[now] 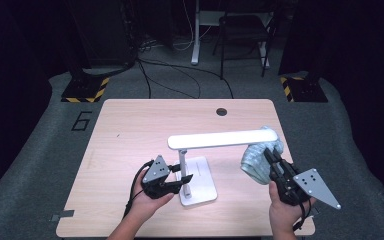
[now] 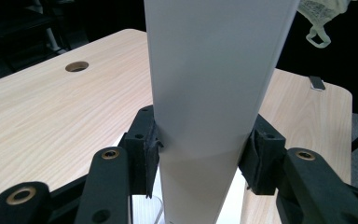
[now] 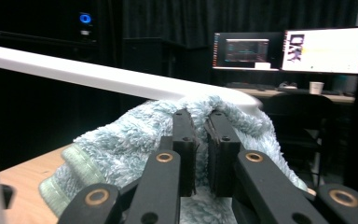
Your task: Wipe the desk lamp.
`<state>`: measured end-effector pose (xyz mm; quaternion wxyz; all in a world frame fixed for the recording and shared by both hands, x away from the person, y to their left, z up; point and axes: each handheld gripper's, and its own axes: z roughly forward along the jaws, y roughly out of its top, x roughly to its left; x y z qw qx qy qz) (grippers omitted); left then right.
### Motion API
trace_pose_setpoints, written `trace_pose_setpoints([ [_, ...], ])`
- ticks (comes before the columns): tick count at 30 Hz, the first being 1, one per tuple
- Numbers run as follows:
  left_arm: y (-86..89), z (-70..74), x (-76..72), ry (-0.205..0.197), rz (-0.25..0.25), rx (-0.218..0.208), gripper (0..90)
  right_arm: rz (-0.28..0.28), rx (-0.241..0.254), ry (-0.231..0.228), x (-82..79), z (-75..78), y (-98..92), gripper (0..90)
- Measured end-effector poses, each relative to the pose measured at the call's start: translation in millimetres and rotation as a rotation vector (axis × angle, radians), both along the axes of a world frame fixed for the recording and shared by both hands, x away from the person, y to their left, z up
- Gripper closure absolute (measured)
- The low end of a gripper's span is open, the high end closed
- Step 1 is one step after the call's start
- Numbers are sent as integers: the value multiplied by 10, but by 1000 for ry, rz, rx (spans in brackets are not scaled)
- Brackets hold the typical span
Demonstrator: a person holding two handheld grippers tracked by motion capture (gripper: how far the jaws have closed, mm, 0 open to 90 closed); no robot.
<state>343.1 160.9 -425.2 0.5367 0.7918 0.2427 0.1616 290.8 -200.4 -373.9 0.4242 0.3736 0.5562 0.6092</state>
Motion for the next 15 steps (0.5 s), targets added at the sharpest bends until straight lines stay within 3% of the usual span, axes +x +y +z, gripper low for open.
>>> trace_pose_setpoints([
  [8, -4, 0, 2, 0, 2, 1, 534, -42, -21, 3, 69, 15, -106, 832],
  [15, 0, 4, -3, 3, -3, 9, 534, 4, -38, -15, -3, 40, 59, 832],
])
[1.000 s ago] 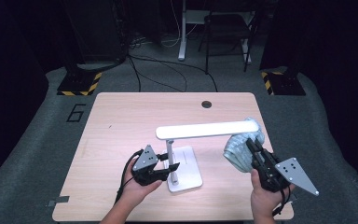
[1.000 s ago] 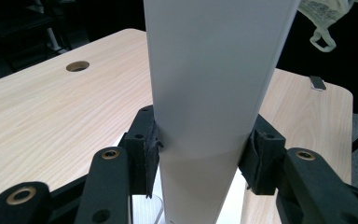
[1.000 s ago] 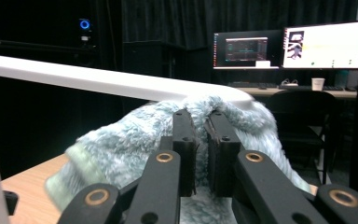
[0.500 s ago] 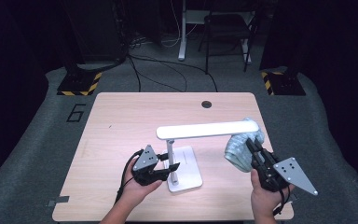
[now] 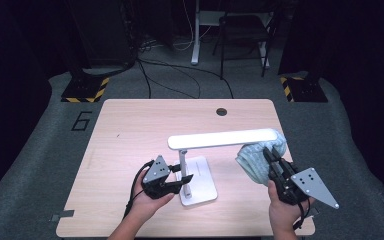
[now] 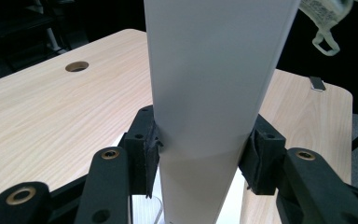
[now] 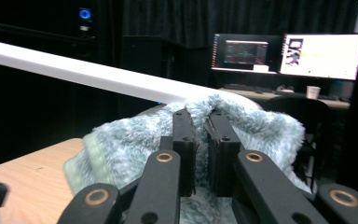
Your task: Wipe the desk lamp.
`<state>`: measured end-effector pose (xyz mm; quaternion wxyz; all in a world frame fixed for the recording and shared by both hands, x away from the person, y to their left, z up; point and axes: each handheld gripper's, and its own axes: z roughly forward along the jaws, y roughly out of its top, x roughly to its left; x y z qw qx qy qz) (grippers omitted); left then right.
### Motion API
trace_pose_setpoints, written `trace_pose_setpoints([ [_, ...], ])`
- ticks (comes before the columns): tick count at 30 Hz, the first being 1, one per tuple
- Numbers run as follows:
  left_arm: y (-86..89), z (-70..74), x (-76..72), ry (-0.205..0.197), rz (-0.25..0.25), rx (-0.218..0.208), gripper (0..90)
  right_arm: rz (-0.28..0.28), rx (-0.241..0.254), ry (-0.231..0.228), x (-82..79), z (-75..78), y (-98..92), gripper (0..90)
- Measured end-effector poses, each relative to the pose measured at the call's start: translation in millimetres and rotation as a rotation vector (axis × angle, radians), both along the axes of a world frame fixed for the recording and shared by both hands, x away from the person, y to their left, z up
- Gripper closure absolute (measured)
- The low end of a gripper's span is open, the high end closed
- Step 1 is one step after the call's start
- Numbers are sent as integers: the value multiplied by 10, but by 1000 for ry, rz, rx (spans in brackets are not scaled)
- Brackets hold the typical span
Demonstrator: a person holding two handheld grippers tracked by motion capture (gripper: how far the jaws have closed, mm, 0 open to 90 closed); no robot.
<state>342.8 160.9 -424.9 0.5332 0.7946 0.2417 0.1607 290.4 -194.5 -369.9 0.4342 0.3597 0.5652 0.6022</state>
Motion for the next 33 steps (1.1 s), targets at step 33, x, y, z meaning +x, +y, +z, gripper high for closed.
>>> trace_pose_setpoints([
  [33, -17, -6, 0, 1, 2, -13, 534, 414, 28, -59, -281, 545, 560, 833],
])
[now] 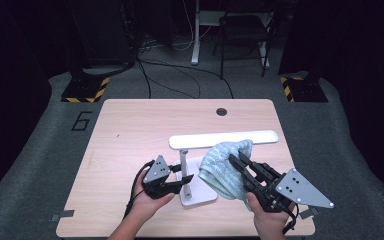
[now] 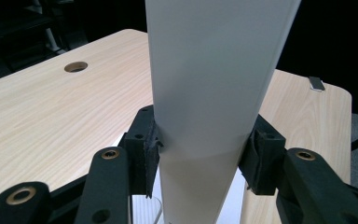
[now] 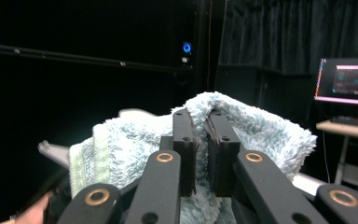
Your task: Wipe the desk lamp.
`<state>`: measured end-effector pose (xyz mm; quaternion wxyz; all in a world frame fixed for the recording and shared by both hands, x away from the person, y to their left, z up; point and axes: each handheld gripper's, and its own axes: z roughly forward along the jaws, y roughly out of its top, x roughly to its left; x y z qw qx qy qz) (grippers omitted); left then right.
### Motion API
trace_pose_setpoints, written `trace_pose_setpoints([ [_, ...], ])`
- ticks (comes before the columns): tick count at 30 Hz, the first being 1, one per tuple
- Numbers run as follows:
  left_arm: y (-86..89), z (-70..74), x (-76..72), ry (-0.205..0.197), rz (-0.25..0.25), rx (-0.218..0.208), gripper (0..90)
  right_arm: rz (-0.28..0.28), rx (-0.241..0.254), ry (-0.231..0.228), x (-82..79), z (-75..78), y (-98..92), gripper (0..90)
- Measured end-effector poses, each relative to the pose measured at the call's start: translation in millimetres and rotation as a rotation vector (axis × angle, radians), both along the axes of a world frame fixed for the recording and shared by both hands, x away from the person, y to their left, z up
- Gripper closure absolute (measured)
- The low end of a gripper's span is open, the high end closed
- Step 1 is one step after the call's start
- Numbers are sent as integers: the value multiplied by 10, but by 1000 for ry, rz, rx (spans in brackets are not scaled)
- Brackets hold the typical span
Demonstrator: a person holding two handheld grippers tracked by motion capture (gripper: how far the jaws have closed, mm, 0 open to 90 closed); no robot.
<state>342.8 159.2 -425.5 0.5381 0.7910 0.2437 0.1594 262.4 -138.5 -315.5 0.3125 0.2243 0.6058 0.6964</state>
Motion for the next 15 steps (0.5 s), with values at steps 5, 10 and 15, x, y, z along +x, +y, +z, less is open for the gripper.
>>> trace_pose_setpoints([
  [5, 11, 4, 3, 0, -7, 13, 534, -18, -38, -16, 77, 200, 79, 833],
  [10, 2, -2, 3, -5, 4, 3, 534, -35, -55, 3, 231, 304, 125, 833],
  [15, 3, -2, 1, -4, 4, 3, 534, -65, -73, 6, 348, 437, 142, 833],
])
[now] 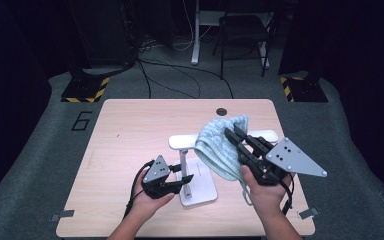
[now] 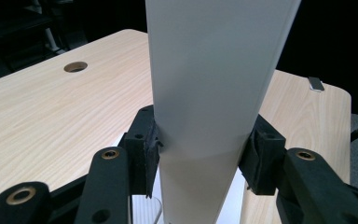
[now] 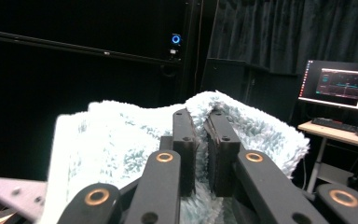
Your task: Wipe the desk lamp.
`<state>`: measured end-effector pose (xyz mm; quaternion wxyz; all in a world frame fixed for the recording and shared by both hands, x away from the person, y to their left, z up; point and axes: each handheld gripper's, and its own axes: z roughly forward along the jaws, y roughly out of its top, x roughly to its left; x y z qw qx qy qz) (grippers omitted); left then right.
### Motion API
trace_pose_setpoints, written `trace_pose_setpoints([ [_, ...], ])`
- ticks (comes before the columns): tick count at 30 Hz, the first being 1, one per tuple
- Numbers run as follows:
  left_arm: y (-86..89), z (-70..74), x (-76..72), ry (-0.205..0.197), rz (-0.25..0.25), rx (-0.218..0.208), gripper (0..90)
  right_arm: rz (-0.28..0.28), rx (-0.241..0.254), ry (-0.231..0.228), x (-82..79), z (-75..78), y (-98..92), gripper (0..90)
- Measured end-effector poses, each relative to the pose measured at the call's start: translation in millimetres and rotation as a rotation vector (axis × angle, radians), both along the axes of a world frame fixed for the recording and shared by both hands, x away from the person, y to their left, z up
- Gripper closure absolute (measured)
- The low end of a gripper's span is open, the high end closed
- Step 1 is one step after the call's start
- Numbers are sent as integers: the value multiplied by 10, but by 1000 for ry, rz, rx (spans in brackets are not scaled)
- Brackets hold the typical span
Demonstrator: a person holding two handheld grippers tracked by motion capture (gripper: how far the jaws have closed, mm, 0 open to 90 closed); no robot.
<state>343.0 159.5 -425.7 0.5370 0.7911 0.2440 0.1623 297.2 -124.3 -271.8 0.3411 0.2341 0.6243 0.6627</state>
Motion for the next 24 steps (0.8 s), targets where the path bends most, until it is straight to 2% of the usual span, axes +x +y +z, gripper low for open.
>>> trace_pose_setpoints([
  [5, 0, 2, 3, 2, -6, 1, 534, -17, -10, -26, 24, 169, -26, 833],
  [11, 0, 2, 4, 2, -6, 1, 534, -39, -15, -88, -12, 388, -60, 833],
  [16, -4, 0, -4, 14, -7, -5, 534, -70, 3, -104, 29, 535, -132, 833],
  [20, 4, 5, 1, 9, -10, 5, 534, -72, -3, -68, 108, 513, -150, 832],
  [24, 0, 3, 2, 6, -11, 5, 534, -48, -16, -2, 157, 321, -96, 830],
])
